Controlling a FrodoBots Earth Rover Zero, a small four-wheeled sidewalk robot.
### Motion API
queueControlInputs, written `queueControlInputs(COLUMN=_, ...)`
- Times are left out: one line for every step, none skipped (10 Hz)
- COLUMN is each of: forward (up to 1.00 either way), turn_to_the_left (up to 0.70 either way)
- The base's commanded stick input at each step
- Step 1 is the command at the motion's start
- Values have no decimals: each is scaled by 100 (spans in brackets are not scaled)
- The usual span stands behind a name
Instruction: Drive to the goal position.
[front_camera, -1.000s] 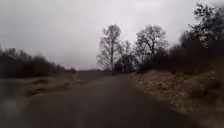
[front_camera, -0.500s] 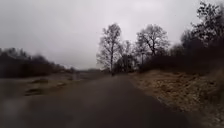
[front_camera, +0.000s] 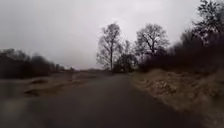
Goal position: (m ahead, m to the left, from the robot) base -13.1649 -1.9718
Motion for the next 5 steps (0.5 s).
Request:
queueControlInputs(forward=70, turn_to_the_left=0)
queueControlInputs(forward=70, turn_to_the_left=0)
queueControlInputs(forward=70, turn_to_the_left=0)
queueControlInputs(forward=70, turn_to_the_left=0)
queueControlInputs(forward=70, turn_to_the_left=0)
